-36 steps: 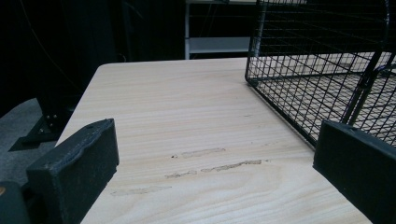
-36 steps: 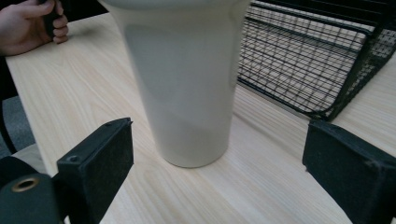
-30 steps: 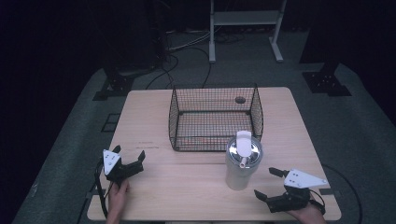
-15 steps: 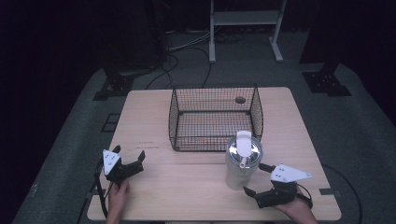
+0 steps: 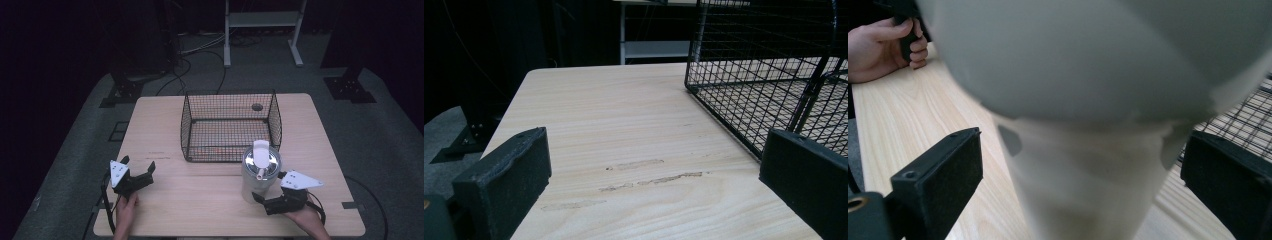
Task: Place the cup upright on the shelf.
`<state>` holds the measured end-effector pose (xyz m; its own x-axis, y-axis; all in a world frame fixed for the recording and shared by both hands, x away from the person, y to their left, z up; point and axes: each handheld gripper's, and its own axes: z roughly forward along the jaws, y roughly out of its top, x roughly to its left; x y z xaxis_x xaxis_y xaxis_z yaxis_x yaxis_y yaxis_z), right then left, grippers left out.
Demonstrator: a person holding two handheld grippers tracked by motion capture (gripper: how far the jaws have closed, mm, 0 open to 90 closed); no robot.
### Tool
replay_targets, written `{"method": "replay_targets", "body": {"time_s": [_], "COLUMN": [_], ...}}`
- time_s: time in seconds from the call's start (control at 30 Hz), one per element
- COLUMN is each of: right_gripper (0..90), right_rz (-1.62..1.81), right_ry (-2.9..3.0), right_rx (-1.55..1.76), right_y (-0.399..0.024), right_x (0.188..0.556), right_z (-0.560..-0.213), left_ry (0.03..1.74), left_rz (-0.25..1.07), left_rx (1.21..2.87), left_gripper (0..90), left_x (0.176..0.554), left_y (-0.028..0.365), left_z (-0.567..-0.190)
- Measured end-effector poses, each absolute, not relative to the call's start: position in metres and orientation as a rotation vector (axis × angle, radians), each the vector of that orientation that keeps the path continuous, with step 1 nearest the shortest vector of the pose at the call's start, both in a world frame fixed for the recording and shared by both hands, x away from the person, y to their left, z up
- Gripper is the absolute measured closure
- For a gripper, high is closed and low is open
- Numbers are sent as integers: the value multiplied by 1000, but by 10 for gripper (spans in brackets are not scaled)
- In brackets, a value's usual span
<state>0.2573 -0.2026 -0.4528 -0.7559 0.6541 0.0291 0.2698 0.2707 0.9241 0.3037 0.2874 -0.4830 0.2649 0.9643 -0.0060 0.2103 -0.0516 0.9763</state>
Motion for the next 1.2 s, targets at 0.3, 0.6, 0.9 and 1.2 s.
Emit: {"method": "replay_targets", "body": {"time_s": [0.3, 0.6, 0.9, 1.2], "right_gripper": [31, 64, 90, 95], "right_rz": [1513, 1510, 1501, 1519], "right_ry": [2152, 2119, 2099, 2078], "right_rx": [838, 828, 819, 811], "right_y": [-193, -189, -189, -190], "right_x": [264, 265, 264, 263], "right_z": [-455, -456, -456, -458], "left_ry": [1146, 1146, 1145, 1146], "left_rz": [913, 912, 910, 908], "left_rx": [1498, 1496, 1495, 1493], "left_gripper": [0, 0, 0, 0], "left_x": [304, 304, 304, 304], "left_y": [287, 288, 288, 288], "left_z": [-483, -483, -483, -483]}}
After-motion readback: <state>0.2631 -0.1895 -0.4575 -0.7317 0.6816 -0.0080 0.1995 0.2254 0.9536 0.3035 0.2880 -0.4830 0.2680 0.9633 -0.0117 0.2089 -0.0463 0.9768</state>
